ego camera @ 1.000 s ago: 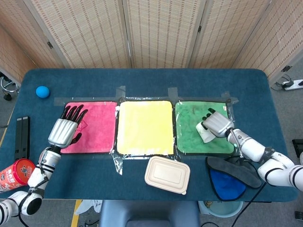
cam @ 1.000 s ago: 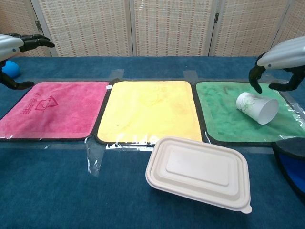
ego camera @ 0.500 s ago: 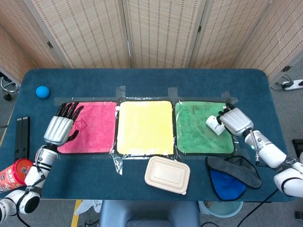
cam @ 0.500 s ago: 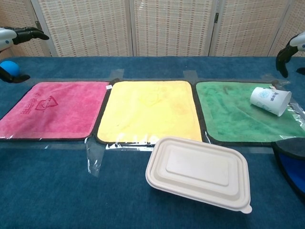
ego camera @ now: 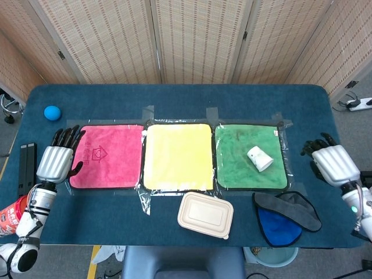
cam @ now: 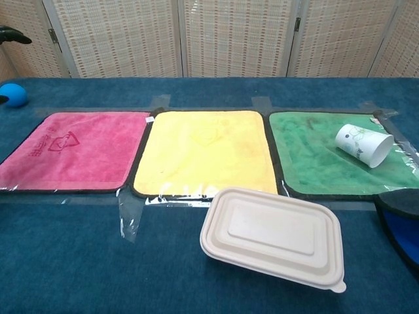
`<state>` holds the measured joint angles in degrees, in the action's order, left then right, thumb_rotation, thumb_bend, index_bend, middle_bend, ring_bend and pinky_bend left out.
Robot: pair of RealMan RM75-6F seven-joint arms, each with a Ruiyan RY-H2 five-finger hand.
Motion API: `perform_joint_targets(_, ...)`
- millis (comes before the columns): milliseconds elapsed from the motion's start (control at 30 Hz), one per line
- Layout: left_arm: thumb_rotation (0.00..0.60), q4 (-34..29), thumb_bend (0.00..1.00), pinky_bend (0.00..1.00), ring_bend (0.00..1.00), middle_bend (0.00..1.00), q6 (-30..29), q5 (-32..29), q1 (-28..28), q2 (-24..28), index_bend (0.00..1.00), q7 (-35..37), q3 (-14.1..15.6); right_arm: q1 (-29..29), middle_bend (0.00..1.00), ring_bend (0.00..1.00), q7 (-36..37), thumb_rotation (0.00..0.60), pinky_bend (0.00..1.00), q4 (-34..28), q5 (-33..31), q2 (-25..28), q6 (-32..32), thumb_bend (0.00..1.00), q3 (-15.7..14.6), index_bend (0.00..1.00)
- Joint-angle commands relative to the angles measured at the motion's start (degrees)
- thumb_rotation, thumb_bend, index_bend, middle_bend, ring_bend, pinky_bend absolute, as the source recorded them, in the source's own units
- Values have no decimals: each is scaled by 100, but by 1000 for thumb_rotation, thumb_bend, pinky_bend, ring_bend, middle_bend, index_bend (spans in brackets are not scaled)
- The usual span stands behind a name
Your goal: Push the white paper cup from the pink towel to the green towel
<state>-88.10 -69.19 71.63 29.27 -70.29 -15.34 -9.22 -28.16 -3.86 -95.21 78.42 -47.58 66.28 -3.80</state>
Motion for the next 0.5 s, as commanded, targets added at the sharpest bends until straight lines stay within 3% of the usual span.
perform_joint_targets(33, 600, -123, 386, 3, 2, 20, -120, -37, -115, 89, 42, -15, 28, 661, 228, 212, 29, 600, 97, -275, 78, 87, 710, 595, -107, 260)
perform_joint_targets(267, 600, -529, 386, 0, 2, 20, -598, -44, -556, 275, 51, 116, 129, 1573, 76, 125, 180, 600, 99, -139, 322, -279, 1733, 550, -214, 19)
perform_joint_targets(500, 600, -694, 388, 0, 4, 22, -1325, 204, -1115, 409, 67, 67, 342, 2208, 0, 67, 375, 600, 94, 288, 640, -785, 2544, 353, -161, 0)
